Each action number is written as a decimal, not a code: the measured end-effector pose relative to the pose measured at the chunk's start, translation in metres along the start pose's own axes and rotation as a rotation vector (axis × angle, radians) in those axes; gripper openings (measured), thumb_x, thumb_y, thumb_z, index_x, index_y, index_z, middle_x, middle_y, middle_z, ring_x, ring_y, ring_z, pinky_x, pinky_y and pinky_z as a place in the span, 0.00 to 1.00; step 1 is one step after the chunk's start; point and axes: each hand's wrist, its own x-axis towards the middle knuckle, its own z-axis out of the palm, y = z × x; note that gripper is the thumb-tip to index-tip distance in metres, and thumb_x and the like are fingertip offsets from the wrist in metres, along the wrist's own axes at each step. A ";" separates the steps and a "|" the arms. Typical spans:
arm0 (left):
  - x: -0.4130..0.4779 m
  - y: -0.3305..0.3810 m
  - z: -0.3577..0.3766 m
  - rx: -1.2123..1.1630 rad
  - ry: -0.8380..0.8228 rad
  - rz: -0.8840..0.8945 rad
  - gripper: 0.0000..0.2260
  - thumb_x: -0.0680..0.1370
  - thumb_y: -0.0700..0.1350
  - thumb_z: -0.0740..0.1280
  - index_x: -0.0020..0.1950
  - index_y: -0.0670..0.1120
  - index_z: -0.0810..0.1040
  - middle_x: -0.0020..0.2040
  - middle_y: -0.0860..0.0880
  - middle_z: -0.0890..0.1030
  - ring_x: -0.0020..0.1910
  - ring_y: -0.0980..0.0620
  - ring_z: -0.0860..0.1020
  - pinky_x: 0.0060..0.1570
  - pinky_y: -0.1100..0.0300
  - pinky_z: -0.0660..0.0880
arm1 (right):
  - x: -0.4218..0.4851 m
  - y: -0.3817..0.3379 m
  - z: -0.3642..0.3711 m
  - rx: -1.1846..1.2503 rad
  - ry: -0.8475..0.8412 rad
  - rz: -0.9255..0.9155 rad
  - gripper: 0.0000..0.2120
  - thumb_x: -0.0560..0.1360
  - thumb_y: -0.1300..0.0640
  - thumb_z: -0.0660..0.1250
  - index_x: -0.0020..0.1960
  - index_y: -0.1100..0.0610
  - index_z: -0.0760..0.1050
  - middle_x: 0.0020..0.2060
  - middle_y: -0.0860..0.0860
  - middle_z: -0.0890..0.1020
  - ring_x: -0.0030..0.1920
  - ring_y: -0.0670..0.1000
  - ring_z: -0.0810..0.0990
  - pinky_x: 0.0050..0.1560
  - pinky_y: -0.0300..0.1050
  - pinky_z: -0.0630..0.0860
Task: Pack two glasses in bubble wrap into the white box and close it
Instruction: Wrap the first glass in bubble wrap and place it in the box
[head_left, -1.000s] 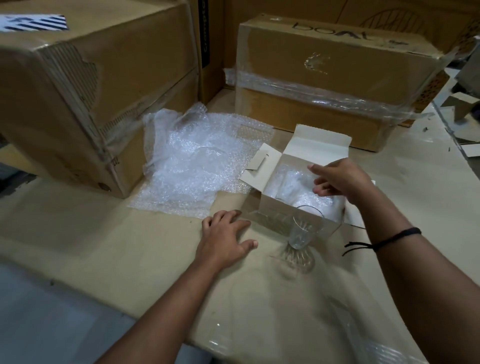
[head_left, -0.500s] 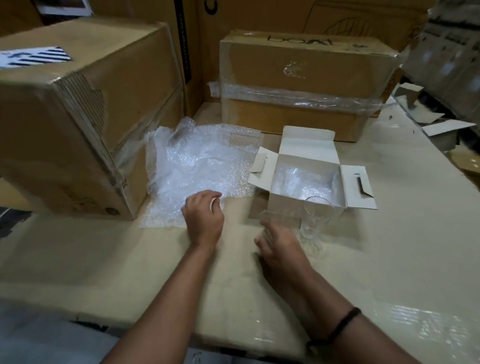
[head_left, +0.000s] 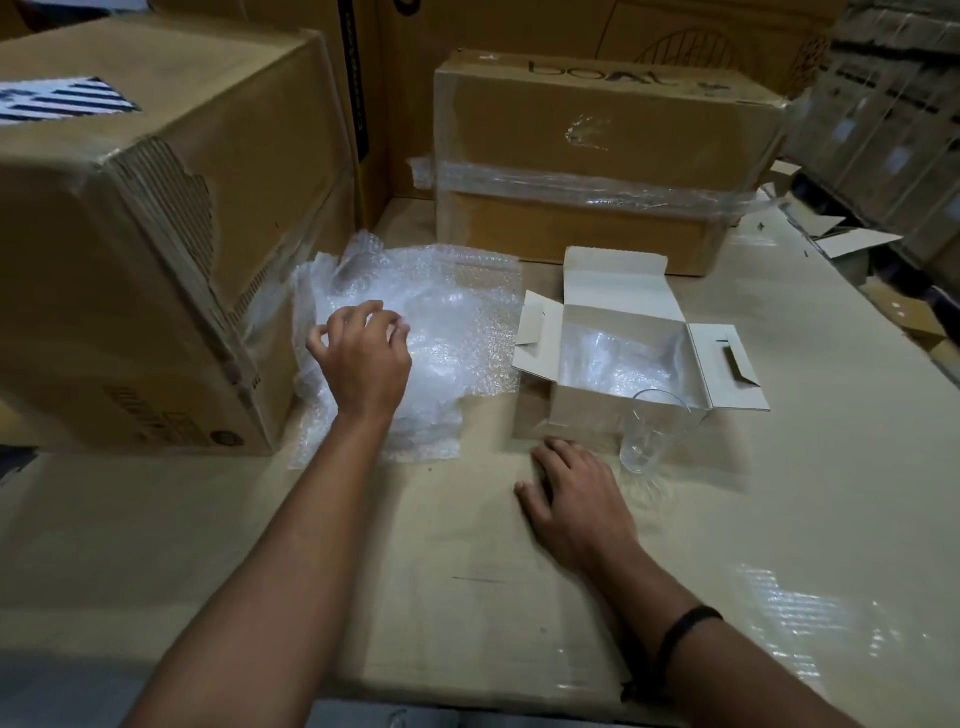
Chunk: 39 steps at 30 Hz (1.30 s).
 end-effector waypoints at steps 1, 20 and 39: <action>-0.010 0.006 -0.011 -0.056 0.039 0.041 0.04 0.76 0.47 0.67 0.46 0.50 0.81 0.51 0.53 0.82 0.53 0.49 0.77 0.55 0.51 0.59 | 0.000 0.000 -0.001 -0.001 0.003 0.001 0.25 0.73 0.39 0.56 0.63 0.52 0.75 0.64 0.51 0.76 0.65 0.53 0.72 0.65 0.50 0.68; -0.156 0.002 -0.055 0.003 -0.700 0.276 0.16 0.79 0.57 0.59 0.65 0.57 0.76 0.68 0.53 0.72 0.65 0.50 0.67 0.61 0.52 0.62 | -0.040 -0.009 -0.020 0.732 -0.041 0.108 0.24 0.69 0.59 0.62 0.64 0.50 0.75 0.59 0.42 0.80 0.58 0.41 0.78 0.58 0.36 0.72; -0.133 0.045 -0.059 -0.726 -0.911 -0.069 0.16 0.64 0.66 0.72 0.48 0.60 0.82 0.51 0.61 0.82 0.54 0.57 0.78 0.57 0.57 0.71 | -0.042 -0.002 -0.052 1.338 -0.160 0.279 0.15 0.74 0.78 0.61 0.44 0.58 0.67 0.38 0.57 0.80 0.36 0.51 0.80 0.42 0.46 0.82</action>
